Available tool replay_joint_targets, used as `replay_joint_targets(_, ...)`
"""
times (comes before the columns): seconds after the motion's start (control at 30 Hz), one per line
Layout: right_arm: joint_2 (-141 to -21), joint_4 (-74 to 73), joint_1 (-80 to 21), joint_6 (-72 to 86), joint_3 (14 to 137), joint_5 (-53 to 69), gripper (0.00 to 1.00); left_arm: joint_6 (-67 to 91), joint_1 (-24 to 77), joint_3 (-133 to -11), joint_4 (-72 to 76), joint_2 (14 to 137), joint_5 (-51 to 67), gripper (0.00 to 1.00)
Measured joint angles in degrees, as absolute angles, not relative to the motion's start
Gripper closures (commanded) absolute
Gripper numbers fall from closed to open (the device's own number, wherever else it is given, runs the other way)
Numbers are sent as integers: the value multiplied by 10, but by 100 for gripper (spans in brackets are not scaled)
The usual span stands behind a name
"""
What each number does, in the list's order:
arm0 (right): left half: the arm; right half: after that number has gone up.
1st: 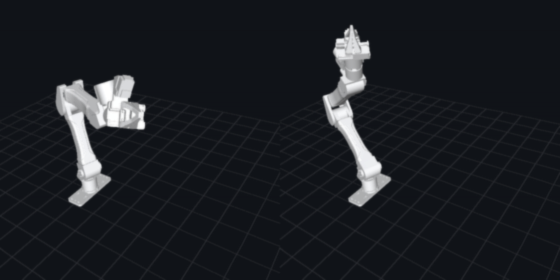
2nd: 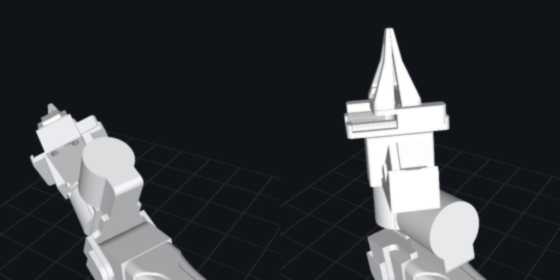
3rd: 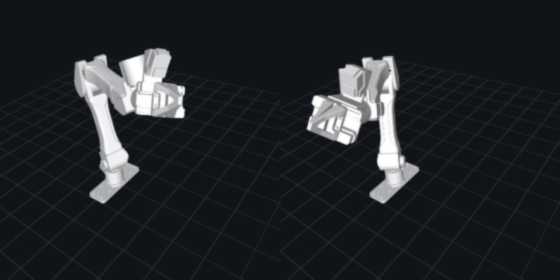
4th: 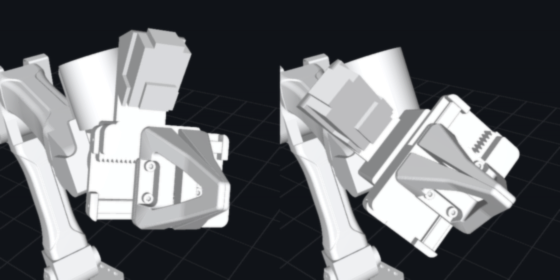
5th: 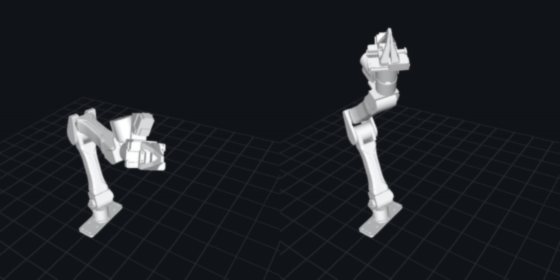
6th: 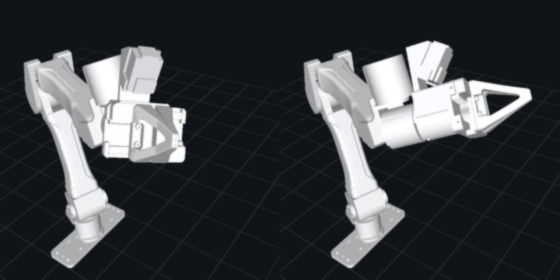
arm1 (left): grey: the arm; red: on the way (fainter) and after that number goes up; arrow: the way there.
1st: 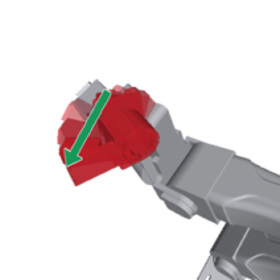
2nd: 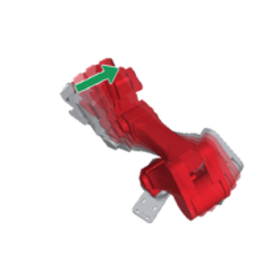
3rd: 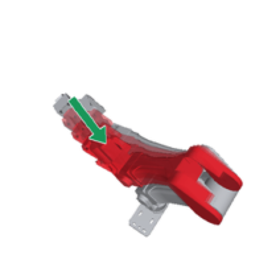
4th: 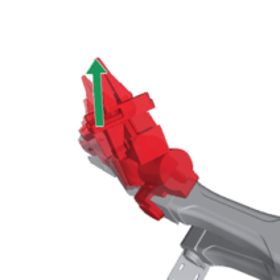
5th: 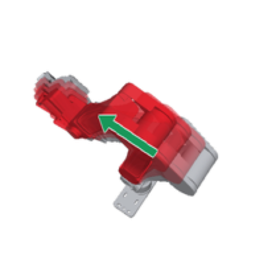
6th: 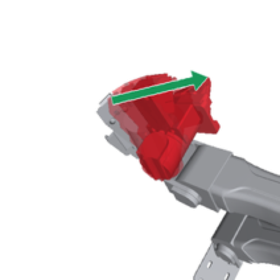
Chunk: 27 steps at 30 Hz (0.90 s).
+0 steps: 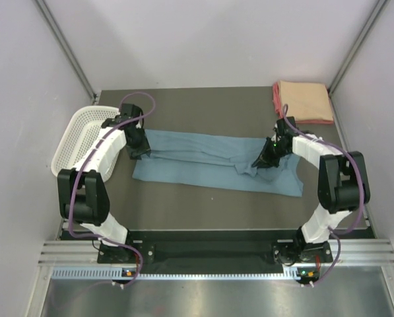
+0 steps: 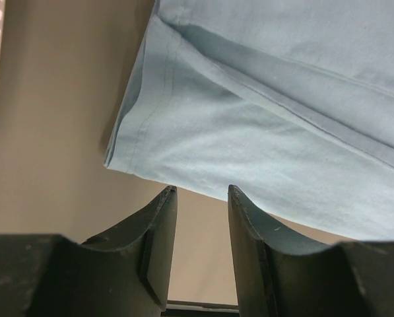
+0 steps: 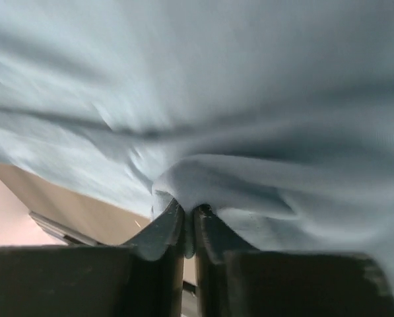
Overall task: Fold and stack the t-shirts
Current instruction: Fold the tshirt
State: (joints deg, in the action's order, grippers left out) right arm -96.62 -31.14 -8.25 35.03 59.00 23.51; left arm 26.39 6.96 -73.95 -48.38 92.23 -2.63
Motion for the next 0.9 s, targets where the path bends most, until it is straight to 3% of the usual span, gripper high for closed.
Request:
replay_joint_targets(0.13,-1052,-309,-85,345,714,227,61,255,70,-752,-484,924,-26,58)
replay_joint_targets(0.2,-1096,-313,-85,332,789,221,59,254,70,-753,-484,925,-26,59)
replay_joint_targets(0.37,-1170,-320,-85,291,936,193,39,252,70,-758,-485,939,-21,59)
replay_joint_targets(0.53,-1133,-360,-85,238,928,162,37,251,71,-761,-486,950,-13,59)
replay_joint_targets(0.73,-1012,-382,-84,210,788,164,45,249,74,-763,-485,956,-7,59)
replay_joint_targets(0.9,-964,-357,-84,215,680,190,44,249,77,-769,-485,970,7,60)
